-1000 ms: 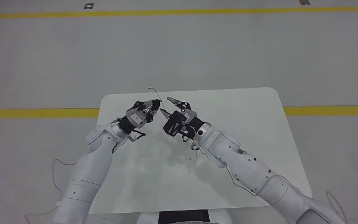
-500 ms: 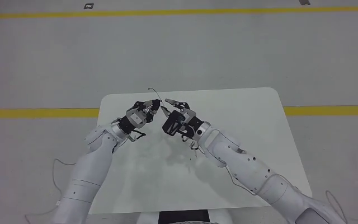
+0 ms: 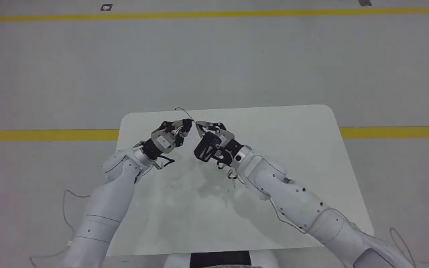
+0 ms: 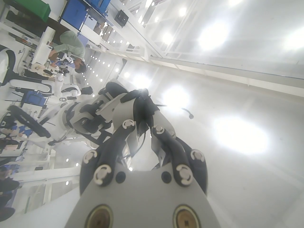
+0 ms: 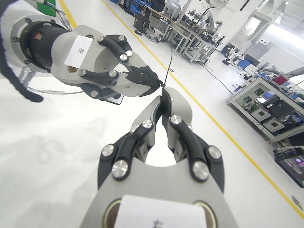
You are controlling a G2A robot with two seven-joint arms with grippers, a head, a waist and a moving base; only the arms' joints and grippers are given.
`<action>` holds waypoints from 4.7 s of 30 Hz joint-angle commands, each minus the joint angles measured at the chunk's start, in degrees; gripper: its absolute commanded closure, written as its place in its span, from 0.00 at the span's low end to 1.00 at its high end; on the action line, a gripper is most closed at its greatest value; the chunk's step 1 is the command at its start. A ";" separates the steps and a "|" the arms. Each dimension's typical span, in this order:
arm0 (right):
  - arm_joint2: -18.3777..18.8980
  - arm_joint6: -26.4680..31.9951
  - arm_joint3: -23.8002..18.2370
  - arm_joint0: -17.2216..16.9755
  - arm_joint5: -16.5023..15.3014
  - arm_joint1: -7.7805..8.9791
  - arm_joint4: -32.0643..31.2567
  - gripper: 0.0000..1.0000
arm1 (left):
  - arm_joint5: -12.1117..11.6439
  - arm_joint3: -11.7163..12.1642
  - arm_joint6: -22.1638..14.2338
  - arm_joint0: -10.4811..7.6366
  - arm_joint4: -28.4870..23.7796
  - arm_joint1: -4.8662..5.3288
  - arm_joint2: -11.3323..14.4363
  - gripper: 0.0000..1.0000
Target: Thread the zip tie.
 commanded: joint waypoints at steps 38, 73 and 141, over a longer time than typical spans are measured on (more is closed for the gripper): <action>6.36 1.31 -2.63 -5.29 0.76 2.79 0.00 1.00 | 0.00 0.00 0.00 0.00 0.00 0.00 0.00 1.00; 8.48 1.67 -4.14 -7.34 1.26 4.01 0.00 1.00 | 0.00 0.00 0.00 0.00 0.00 0.00 0.00 1.00; 23.33 -6.33 -8.43 -17.52 -2.84 5.14 20.16 0.00 | 1.16 -5.04 -5.21 0.82 -0.12 0.57 2.34 1.00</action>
